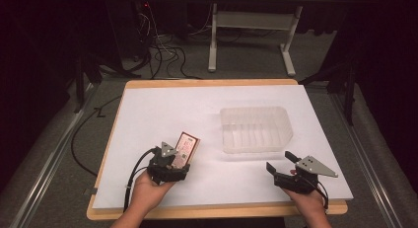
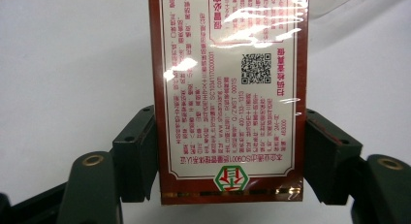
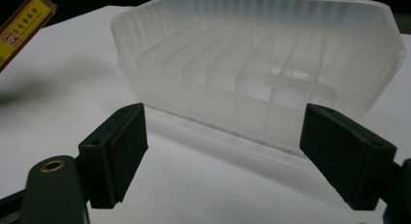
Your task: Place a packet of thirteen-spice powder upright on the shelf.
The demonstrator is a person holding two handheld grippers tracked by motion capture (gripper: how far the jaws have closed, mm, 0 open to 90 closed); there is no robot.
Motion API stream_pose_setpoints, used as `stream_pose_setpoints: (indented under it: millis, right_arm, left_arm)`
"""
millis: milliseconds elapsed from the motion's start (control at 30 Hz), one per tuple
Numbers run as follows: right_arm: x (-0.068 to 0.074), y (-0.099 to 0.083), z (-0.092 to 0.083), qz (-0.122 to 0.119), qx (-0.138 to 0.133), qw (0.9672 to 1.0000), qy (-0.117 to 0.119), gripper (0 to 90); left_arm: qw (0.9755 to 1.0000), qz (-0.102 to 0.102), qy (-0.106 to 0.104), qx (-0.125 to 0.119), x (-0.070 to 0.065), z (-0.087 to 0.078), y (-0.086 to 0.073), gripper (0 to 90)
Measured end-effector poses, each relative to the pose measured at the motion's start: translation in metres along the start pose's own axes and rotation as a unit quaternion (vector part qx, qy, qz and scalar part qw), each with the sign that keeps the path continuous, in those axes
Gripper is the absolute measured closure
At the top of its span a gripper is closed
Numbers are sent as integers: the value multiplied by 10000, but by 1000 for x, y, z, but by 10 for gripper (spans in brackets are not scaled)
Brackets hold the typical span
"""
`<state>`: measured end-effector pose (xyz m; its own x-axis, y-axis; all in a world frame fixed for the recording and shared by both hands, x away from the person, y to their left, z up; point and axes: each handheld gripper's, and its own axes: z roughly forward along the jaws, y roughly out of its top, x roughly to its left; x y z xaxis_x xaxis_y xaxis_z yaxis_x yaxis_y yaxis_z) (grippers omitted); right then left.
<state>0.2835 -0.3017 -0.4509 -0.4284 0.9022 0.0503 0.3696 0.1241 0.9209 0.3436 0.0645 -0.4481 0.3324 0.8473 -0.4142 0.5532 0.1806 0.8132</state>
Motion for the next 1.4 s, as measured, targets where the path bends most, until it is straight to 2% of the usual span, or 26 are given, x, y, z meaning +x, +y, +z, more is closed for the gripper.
stream_pose_setpoints:
  millis: [100, 200, 333, 433, 567, 700, 867, 1100, 1400]
  right_arm:
    - [-1, 1, -1, -43, -88, 9999, 37, 176]
    - [-1, 3, -2, -29, -134, 9999, 5, 176]
    - [-1, 3, -3, 9, -189, 9998, 23, 177]
    - [1, 4, -2, 35, -244, 9997, 19, 177]
    - [6, 5, -1, -23, -232, 9997, -33, 176]
    - [11, 8, 3, 46, -80, 9999, 76, 183]
    - [19, 18, 10, 133, -80, 9997, 170, 188]
    - [29, 30, 23, 131, -15, 9994, 306, 213]
    - [39, 49, 43, 224, -112, 9989, 403, 237]
  left_arm:
    - [9998, 21, -112, -135, -2, -5, -1, 322]
    - [9994, -125, -253, -181, -4, -11, -3, 322]
    - [9990, -131, -371, -189, -5, -13, -5, 322]
    - [9981, -126, -513, -302, -9, -17, -7, 322]
    - [9973, -124, -597, -413, -13, -19, -6, 322]
    - [9968, -90, -681, -410, -15, -20, -7, 322]
    - [9954, -117, -829, -469, -19, -22, -8, 322]
    - [9945, -111, -882, -558, -22, -23, -9, 322]
    - [9935, -33, -932, -657, -26, -25, -11, 322]
